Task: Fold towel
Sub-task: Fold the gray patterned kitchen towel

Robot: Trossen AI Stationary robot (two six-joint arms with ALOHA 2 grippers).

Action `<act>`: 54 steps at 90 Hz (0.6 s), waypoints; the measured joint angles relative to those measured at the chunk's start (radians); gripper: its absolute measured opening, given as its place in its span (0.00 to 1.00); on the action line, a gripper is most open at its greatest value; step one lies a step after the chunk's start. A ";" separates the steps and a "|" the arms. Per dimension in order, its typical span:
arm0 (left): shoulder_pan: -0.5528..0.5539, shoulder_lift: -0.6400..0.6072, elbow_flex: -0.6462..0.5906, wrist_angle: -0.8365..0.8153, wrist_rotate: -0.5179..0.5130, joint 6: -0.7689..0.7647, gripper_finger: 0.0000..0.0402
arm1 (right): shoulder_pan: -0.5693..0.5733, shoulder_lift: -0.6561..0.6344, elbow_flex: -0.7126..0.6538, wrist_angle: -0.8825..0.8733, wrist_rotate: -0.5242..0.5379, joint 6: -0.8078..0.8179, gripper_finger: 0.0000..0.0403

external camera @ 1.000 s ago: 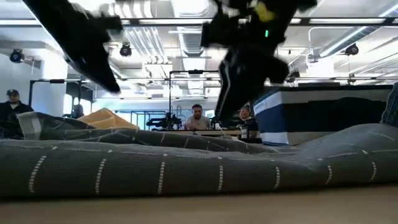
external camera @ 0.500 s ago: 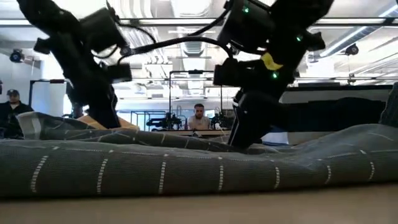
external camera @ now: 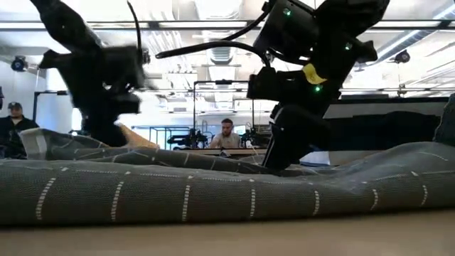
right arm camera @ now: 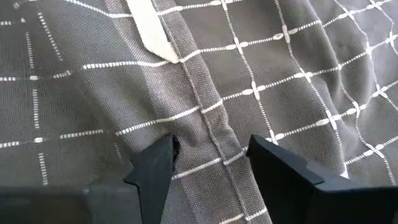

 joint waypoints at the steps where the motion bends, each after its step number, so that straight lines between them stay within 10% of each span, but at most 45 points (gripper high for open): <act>1: 0.000 -0.003 0.000 -0.009 -0.007 -0.013 0.07 | 0.000 0.000 0.001 -0.001 0.000 -0.001 0.47; 25: 0.001 -0.169 0.064 -0.056 -0.044 0.039 0.08 | -0.010 -0.019 0.108 -0.201 -0.015 -0.094 0.48; 54: -0.021 -0.373 0.092 0.093 0.444 0.070 0.33 | -0.117 -0.054 0.208 -0.353 -0.014 -0.233 0.52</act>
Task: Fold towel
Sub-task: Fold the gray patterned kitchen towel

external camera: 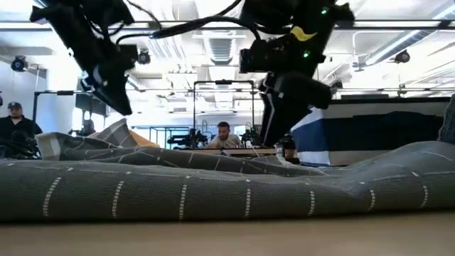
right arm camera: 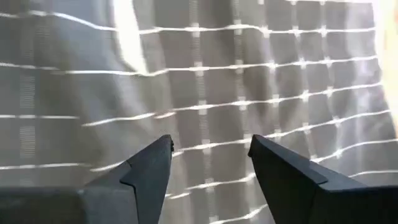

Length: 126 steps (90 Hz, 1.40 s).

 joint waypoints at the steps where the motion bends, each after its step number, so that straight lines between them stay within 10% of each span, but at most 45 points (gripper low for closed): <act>1: -0.003 0.000 -0.009 0.010 0.010 -0.001 0.34 | -0.008 0.000 -0.002 0.000 0.000 -0.002 0.52; 35: -0.045 0.167 -0.267 0.226 0.100 -0.163 0.30 | -0.150 0.013 -0.147 0.047 -0.114 0.033 0.48; 74: -0.056 0.091 -0.094 0.151 0.080 -0.058 0.17 | -0.132 -0.086 -0.089 -0.097 -0.138 0.081 0.47; 95: -0.193 0.079 -0.057 0.240 0.245 -0.059 0.15 | -0.044 -0.141 -0.128 0.006 -0.388 0.154 0.48; 126: -0.320 0.164 -0.064 0.252 0.240 -0.010 0.27 | 0.069 -0.169 -0.172 -0.080 -0.314 0.204 0.48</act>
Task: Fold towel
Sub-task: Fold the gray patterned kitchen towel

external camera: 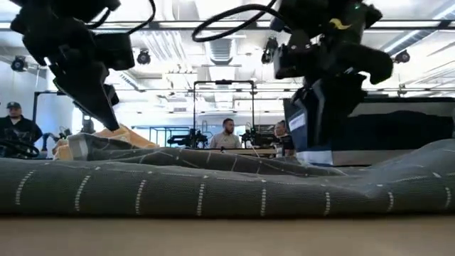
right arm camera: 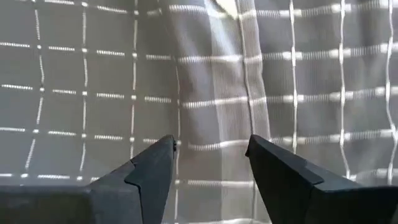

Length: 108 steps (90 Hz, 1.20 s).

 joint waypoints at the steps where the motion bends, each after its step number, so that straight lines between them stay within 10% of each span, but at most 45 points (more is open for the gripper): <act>1: 0.000 0.005 0.000 0.001 0.000 0.006 0.28 | 0.003 -0.001 -0.001 -0.008 0.000 0.002 0.48; 34: 0.000 0.201 0.013 0.011 -0.009 0.115 0.52 | 0.021 -0.003 -0.084 -0.064 0.097 0.020 0.48; 76: -0.012 0.255 0.038 -0.002 -0.021 0.087 0.03 | -0.011 -0.005 -0.177 -0.055 0.177 0.011 0.42; 108: -0.027 0.159 0.040 -0.038 -0.022 0.040 0.00 | -0.011 -0.006 -0.159 -0.072 0.177 -0.015 0.05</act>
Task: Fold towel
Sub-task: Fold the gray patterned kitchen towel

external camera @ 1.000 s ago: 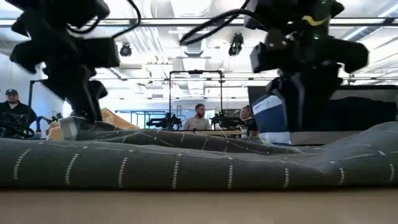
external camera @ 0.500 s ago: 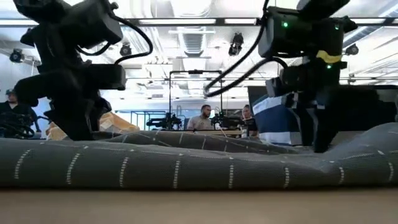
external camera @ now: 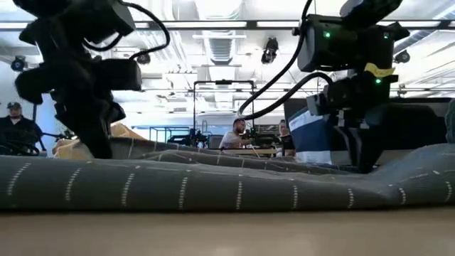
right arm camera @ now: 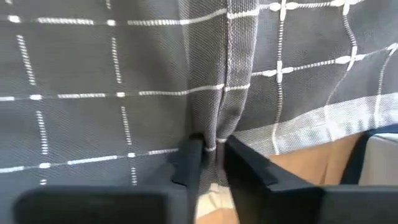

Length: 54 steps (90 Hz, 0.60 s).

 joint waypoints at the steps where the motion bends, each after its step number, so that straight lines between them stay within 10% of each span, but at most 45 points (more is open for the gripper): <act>1: -0.002 -0.005 0.000 -0.004 0.000 -0.004 0.00 | 0.000 0.000 0.002 -0.001 0.000 -0.002 0.04; 54: -0.210 -0.051 -0.010 -0.047 -0.061 -0.245 0.00 | 0.000 -0.008 0.032 -0.008 -0.004 0.021 0.01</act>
